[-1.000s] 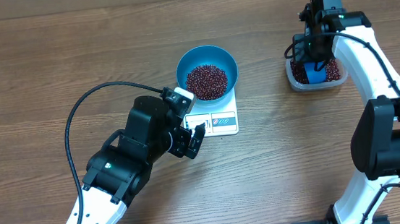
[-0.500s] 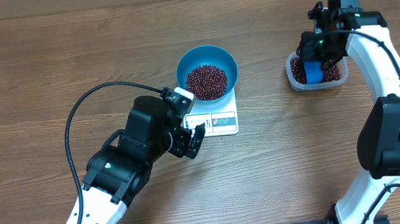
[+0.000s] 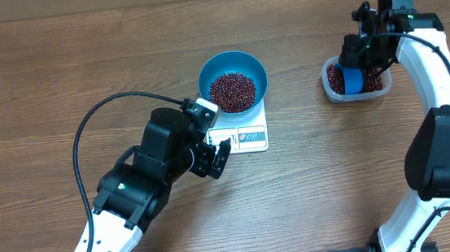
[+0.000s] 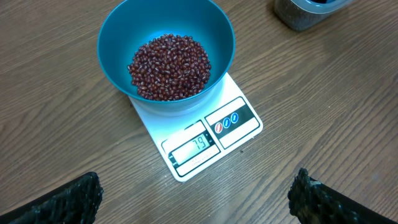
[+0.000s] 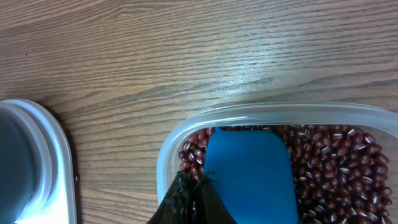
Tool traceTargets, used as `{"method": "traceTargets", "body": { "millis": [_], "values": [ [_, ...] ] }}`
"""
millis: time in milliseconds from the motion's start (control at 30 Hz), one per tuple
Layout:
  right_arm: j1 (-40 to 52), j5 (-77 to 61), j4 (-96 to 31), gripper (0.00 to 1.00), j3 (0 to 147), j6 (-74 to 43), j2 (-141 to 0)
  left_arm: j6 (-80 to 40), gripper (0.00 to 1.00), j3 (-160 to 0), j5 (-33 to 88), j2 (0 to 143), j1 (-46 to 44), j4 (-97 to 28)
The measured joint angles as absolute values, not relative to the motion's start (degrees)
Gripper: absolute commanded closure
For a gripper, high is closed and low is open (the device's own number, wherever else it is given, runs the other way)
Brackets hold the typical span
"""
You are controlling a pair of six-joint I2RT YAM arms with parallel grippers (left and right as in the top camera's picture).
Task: Scoop item into bowl and weigh 150g on scale
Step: 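Lower the blue cup into the bean tub and drag through beans, then lift the filled blue cup up out of the tub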
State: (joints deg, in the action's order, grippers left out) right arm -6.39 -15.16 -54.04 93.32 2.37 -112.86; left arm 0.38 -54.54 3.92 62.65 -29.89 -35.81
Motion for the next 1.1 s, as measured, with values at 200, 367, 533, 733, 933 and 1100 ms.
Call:
{"method": "traceTargets", "body": {
  "millis": [200, 367, 533, 733, 933, 1100],
  "values": [
    [-6.44, -16.36, -54.11, 0.96, 93.32, 3.46, -112.86, 0.38, 0.01, -54.54, 3.92, 62.65, -29.89, -35.81],
    [-6.76, -17.17, -54.28, 0.96, 93.32, 4.34, -112.86, 0.38, 0.00, -54.54, 3.92, 62.65, -29.89, -35.81],
    [-7.11, -17.67, -54.63, 0.96, 93.32, 4.97, -112.86, 0.38, 0.00, -54.54, 3.92, 62.65, -29.89, -36.05],
    [-10.74, -22.20, -55.37, 0.96, 93.32, 5.15, -112.88, 0.38, 0.00, -54.54, 3.92, 62.65, -29.89, -36.10],
    [-15.57, -27.86, -58.67, 0.96, 93.30, 6.07, -112.88, 0.38, 0.01, -54.54, 3.92, 62.65, -29.89, -36.14],
    [-17.32, -29.85, -61.36, 0.96, 93.30, 7.94, -112.88, 0.38, 0.00, -54.54, 3.92, 62.65, -29.89, -36.18]
  ]
}}
